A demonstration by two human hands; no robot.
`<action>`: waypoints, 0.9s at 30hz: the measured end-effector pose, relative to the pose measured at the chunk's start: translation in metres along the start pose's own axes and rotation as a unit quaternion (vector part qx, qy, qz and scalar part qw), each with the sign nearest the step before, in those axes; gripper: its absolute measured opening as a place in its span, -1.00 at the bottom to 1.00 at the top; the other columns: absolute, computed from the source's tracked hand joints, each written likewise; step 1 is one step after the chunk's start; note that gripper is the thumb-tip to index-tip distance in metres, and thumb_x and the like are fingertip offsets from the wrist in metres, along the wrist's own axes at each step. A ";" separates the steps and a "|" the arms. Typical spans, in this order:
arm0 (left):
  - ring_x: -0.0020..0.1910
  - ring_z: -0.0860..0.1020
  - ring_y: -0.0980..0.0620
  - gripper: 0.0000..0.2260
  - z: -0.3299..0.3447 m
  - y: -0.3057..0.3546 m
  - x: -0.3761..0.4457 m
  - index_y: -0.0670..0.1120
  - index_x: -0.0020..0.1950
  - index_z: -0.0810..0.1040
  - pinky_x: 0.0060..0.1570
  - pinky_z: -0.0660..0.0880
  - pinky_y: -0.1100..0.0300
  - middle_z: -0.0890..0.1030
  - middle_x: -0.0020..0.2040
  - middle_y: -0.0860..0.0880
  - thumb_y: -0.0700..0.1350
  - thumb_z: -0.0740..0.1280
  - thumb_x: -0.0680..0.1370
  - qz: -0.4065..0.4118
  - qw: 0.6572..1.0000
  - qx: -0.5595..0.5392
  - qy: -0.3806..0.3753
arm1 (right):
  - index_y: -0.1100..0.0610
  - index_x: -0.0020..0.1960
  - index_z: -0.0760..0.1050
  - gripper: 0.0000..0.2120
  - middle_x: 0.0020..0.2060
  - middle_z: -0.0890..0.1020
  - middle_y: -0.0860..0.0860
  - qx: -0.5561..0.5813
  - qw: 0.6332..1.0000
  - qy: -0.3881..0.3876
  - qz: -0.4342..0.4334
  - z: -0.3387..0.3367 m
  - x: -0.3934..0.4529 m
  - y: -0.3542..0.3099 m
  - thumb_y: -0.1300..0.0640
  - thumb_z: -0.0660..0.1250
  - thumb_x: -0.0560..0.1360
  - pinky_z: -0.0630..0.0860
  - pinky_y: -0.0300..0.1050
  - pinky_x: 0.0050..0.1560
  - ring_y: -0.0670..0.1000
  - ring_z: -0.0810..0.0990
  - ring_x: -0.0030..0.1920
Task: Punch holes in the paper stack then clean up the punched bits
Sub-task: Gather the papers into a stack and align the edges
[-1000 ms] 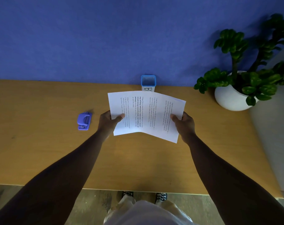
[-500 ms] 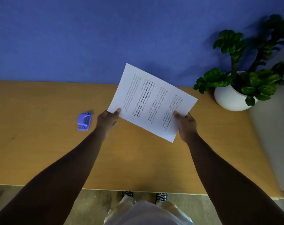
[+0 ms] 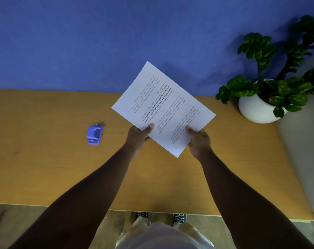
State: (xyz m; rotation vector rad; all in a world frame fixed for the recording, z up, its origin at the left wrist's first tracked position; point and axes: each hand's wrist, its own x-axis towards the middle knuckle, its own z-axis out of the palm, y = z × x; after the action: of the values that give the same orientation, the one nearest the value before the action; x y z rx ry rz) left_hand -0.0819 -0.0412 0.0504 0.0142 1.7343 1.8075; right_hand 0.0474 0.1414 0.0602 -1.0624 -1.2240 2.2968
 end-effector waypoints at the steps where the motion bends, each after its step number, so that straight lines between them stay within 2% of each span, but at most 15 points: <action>1: -0.06 0.71 0.13 -0.92 0.001 0.001 0.000 -0.03 0.04 0.65 -0.20 0.61 0.26 0.74 -0.05 0.08 -0.13 0.43 0.55 0.005 1.000 0.001 0.004 | 0.05 0.18 0.54 -0.72 0.11 0.67 0.03 -0.007 1.000 0.000 0.003 0.000 0.000 0.000 0.30 0.37 0.52 0.63 0.03 -0.03 0.05 0.65 0.08; 5: -0.14 0.70 0.20 -0.95 -0.002 0.006 0.005 -0.02 -0.02 0.64 -0.21 0.62 0.25 0.74 -0.14 0.13 -0.15 0.40 0.57 0.025 0.999 0.034 0.025 | 0.00 0.06 0.55 -0.72 0.02 0.68 -0.05 -0.032 0.999 0.020 -0.004 -0.004 0.001 -0.003 0.32 0.43 0.47 0.63 -0.06 -0.10 -0.03 0.64 0.03; 7: -0.13 0.68 0.10 -0.96 -0.007 0.010 0.008 -0.03 -0.05 0.64 -0.08 0.62 0.11 0.72 -0.12 0.05 -0.15 0.40 0.57 0.034 0.997 0.064 0.032 | -0.01 0.05 0.56 -0.70 0.01 0.67 -0.05 -0.040 0.998 0.036 -0.014 -0.007 0.002 -0.004 0.34 0.44 0.45 0.62 -0.09 -0.10 -0.03 0.64 0.02; 9: -0.14 0.61 -0.01 -0.95 -0.012 0.015 0.010 -0.03 -0.07 0.63 -0.06 0.55 0.03 0.68 -0.10 -0.06 -0.15 0.39 0.57 0.054 0.993 0.096 0.032 | 0.02 0.05 0.55 -0.70 0.00 0.66 -0.01 -0.046 0.998 0.045 -0.022 -0.011 0.004 -0.005 0.35 0.44 0.44 0.63 -0.10 -0.09 -0.01 0.64 0.02; 10: -0.18 0.59 0.02 -0.94 -0.015 0.017 0.011 -0.03 -0.09 0.63 -0.11 0.53 0.09 0.67 -0.15 -0.03 -0.14 0.39 0.57 0.068 0.990 0.116 0.033 | 0.03 0.04 0.55 -0.71 -0.01 0.66 -0.01 -0.055 0.997 0.047 -0.026 -0.013 0.005 -0.006 0.35 0.44 0.44 0.63 -0.13 -0.11 0.00 0.64 0.00; 12: -0.35 0.56 0.20 -0.91 -0.020 0.021 0.012 -0.02 -0.13 0.62 -0.29 0.49 0.31 0.64 -0.32 0.17 -0.14 0.38 0.57 0.097 0.981 0.162 0.039 | 0.05 0.04 0.57 -0.74 -0.04 0.68 -0.02 -0.097 0.993 0.052 -0.034 -0.016 0.007 -0.005 0.32 0.46 0.43 0.64 -0.12 -0.11 0.00 0.65 -0.03; 14: -0.42 0.52 0.29 -0.94 -0.023 0.024 0.013 -0.04 -0.07 0.63 -0.39 0.44 0.40 0.63 -0.34 0.20 -0.14 0.37 0.58 0.111 0.975 0.190 0.039 | 0.03 0.03 0.59 -0.74 -0.08 0.71 -0.07 -0.159 0.984 0.060 -0.044 -0.019 0.008 -0.004 0.28 0.48 0.41 0.62 -0.07 -0.07 0.00 0.67 -0.06; 16: -0.37 0.53 0.27 -0.89 -0.025 0.026 0.013 -0.09 0.06 0.65 -0.37 0.43 0.38 0.67 -0.20 0.09 -0.13 0.37 0.58 0.122 0.966 0.223 0.041 | -0.01 0.01 0.60 -0.74 -0.09 0.72 -0.09 -0.211 0.974 0.059 -0.054 -0.020 0.009 -0.002 0.26 0.49 0.40 0.60 -0.07 -0.11 0.00 0.68 -0.09; 18: -0.38 0.51 0.21 -0.88 -0.024 0.026 0.013 -0.13 0.03 0.65 -0.38 0.39 0.32 0.66 -0.19 0.00 -0.10 0.38 0.57 0.127 0.955 0.265 0.045 | -0.08 -0.03 0.59 -0.74 -0.09 0.71 -0.12 -0.249 0.966 0.053 -0.056 -0.018 0.009 -0.002 0.25 0.48 0.40 0.61 -0.12 -0.17 -0.02 0.68 -0.09; 20: -0.37 0.52 0.21 -0.88 -0.022 0.025 0.012 -0.11 -0.04 0.65 -0.39 0.38 0.32 0.66 -0.21 0.02 -0.08 0.39 0.56 0.125 0.949 0.286 0.041 | -0.11 -0.05 0.58 -0.74 -0.11 0.70 -0.16 -0.277 0.958 0.047 -0.060 -0.015 0.009 -0.002 0.24 0.47 0.41 0.59 -0.23 -0.24 -0.07 0.67 -0.09; 23: -0.33 0.55 0.05 -0.81 -0.018 0.020 0.010 -0.17 0.00 0.68 -0.34 0.40 0.20 0.70 -0.16 -0.08 -0.06 0.39 0.56 0.125 0.945 0.301 0.029 | -0.03 0.01 0.60 -0.77 -0.10 0.69 -0.13 -0.296 0.952 0.040 -0.064 -0.011 0.010 0.000 0.25 0.46 0.43 0.56 -0.23 -0.17 -0.07 0.66 -0.06; 25: -0.41 0.48 0.07 -0.81 -0.016 0.018 0.008 -0.17 -0.08 0.67 -0.36 0.35 0.18 0.68 -0.23 -0.13 -0.06 0.39 0.56 0.123 0.947 0.295 0.027 | 0.03 0.07 0.61 -0.76 -0.09 0.68 -0.10 -0.303 0.950 0.042 -0.065 -0.009 0.011 0.000 0.25 0.45 0.44 0.56 -0.18 -0.11 -0.06 0.65 -0.06; 27: -0.49 0.44 0.18 -0.82 -0.014 0.015 0.007 -0.05 -0.24 0.63 -0.40 0.32 0.22 0.63 -0.32 -0.02 -0.06 0.40 0.56 0.129 0.947 0.293 0.025 | 0.04 0.07 0.61 -0.77 -0.11 0.67 -0.11 -0.314 0.945 0.046 -0.073 -0.007 0.011 0.000 0.23 0.46 0.44 0.54 -0.20 -0.15 -0.08 0.63 -0.09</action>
State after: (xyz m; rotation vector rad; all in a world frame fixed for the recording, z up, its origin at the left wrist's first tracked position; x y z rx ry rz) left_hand -0.0995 -0.0498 0.0596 0.4617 2.3346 1.3960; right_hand 0.0453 0.1525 0.0525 -1.1999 -1.9881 1.7503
